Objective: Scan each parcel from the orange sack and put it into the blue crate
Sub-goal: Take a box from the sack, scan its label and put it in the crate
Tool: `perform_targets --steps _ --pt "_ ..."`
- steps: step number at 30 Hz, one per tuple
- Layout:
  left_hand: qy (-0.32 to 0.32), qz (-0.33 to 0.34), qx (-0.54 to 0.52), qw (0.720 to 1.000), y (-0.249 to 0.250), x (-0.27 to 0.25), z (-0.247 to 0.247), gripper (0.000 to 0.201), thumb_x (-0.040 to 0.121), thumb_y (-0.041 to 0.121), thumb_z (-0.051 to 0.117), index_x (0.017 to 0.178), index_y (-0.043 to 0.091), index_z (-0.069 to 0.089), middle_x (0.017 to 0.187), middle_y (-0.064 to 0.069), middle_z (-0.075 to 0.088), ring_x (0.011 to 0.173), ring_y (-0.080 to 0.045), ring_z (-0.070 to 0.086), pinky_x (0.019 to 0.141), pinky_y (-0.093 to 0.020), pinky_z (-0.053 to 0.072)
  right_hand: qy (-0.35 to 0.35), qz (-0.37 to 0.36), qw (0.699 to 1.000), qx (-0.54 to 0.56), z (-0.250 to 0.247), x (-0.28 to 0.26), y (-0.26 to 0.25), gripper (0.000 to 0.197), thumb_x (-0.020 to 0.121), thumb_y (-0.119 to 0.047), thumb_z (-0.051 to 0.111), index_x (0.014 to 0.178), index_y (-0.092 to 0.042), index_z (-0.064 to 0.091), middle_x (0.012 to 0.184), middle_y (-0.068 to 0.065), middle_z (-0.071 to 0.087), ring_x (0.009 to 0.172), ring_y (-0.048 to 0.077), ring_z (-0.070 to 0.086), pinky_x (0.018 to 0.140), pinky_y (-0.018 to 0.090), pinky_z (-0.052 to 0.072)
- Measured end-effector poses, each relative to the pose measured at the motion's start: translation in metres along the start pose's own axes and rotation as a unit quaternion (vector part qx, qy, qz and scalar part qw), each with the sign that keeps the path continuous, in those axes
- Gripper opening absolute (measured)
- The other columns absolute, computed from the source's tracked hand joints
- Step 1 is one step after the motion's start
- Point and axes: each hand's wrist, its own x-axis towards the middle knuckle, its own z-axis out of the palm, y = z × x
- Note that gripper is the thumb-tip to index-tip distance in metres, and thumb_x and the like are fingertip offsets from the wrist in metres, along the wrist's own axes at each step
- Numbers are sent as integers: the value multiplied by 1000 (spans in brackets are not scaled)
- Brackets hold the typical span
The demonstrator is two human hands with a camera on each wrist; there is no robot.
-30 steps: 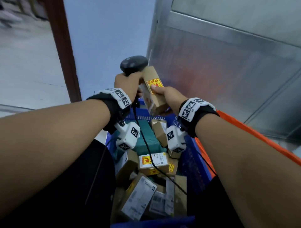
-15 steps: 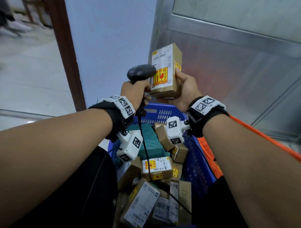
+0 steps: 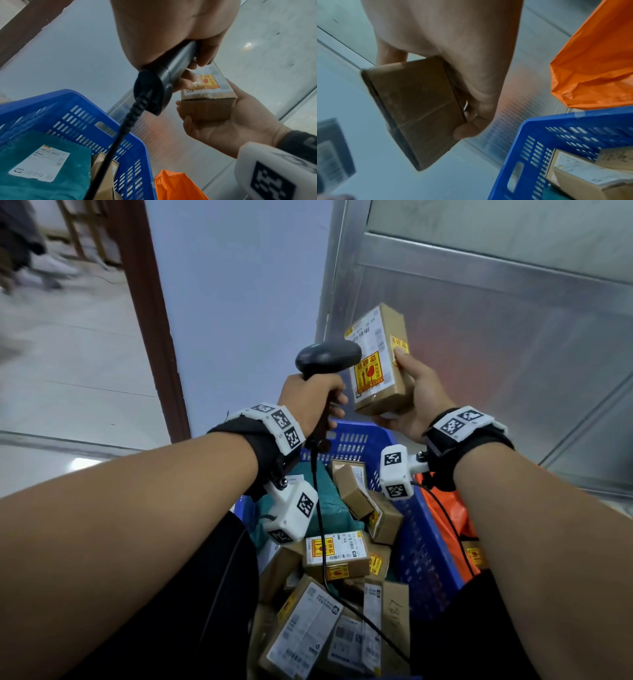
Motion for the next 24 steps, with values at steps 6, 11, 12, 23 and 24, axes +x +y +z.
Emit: perform_targets --steps 6,11,12,23,24 --pt "-46 -40 -37 997 -1 2 -1 14 88 12 65 77 5 61 67 -9 60 52 -21 56 47 -25 45 1 -23 1000 -3 -17 0 6 51 92 -54 55 132 -22 61 115 9 74 100 29 71 69 35 56" --pt "-51 -82 -77 992 -2 4 -2 20 87 19 65 70 12 57 64 -4 58 51 -19 53 46 -23 45 8 -27 1000 -8 -25 1 8 52 87 -52 62 130 -24 62 117 9 73 110 32 68 82 44 55" --pt "-50 -85 -81 992 -2 4 -3 20 87 19 65 69 12 57 64 -4 58 51 -19 53 46 -23 45 11 -28 1000 -7 -26 0 7 51 87 -52 61 130 -24 62 117 9 73 109 32 68 82 44 55" --pt "-90 -121 -114 982 2 -1 -4 28 89 25 60 63 15 53 60 -1 54 51 -16 44 46 -22 39 52 -20 998 -5 -36 -4 10 44 87 -45 64 123 -21 65 110 6 75 101 28 70 86 45 56" --pt "-90 -122 -117 982 2 -1 -4 28 89 25 60 63 15 53 60 -2 53 51 -16 44 46 -22 39 55 -20 998 -3 -38 -4 10 44 87 -45 64 124 -21 65 110 6 75 99 27 70 83 43 56"
